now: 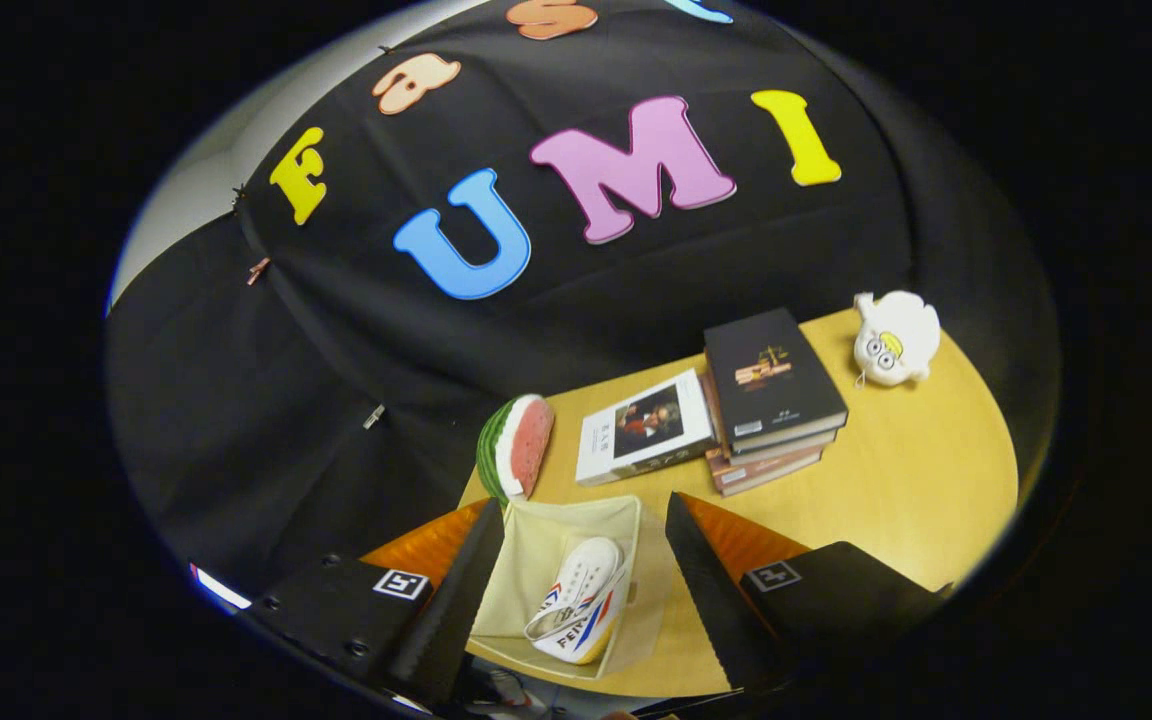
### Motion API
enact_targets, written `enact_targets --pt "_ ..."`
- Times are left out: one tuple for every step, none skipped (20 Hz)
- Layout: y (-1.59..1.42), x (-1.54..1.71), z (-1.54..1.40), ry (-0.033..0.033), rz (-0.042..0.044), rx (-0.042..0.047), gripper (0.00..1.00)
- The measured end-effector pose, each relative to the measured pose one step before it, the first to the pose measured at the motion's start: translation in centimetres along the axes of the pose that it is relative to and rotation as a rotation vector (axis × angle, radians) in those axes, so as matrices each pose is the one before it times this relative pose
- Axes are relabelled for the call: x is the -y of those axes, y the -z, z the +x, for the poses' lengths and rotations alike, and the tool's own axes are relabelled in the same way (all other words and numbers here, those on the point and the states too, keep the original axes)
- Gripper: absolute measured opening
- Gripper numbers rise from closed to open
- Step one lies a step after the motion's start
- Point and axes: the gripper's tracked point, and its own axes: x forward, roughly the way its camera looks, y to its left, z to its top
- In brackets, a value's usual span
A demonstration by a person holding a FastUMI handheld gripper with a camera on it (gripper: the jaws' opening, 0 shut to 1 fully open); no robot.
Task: Open the storage box then place both shoes into the box .Put the left shoe in first, then the right shoe, with the right side of both shoes facing outward in a uniform manner.
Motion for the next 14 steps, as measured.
enact_targets --pt "-1.211 0.619 -0.755 0.00651 -0.02583 0.03361 0.98" --pt "-1.129 0.635 -0.731 0.00808 -0.02805 0.03030 0.99" --pt "-1.129 0.633 -0.542 0.00944 -0.03295 0.03509 0.99" --pt "-1.040 0.767 -0.435 0.01301 -0.03573 0.03313 0.98" --pt "-0.790 0.832 -0.210 0.01631 -0.03538 0.02940 0.98" --pt "-0.846 0.866 -0.385 0.01991 -0.03504 0.02951 0.98" --pt "-0.717 0.700 -0.192 0.01811 -0.02646 0.02731 0.98" --pt "-0.910 0.736 -0.262 0.01811 -0.02036 0.03587 0.98" --pt "-0.807 0.699 -0.047 0.01805 -0.01970 0.03308 0.98" --pt "-0.561 0.804 -0.198 0.02195 -0.01878 0.02770 0.98" --pt "-0.419 0.902 -0.296 0.02311 -0.01911 0.02377 0.98" --pt "-0.358 0.909 -0.153 0.02655 -0.01842 0.02354 0.98" --pt "-0.469 0.875 -0.133 0.02681 -0.02109 0.02779 0.98" --pt "-0.398 0.844 -0.203 0.02471 -0.01933 0.02614 0.98"
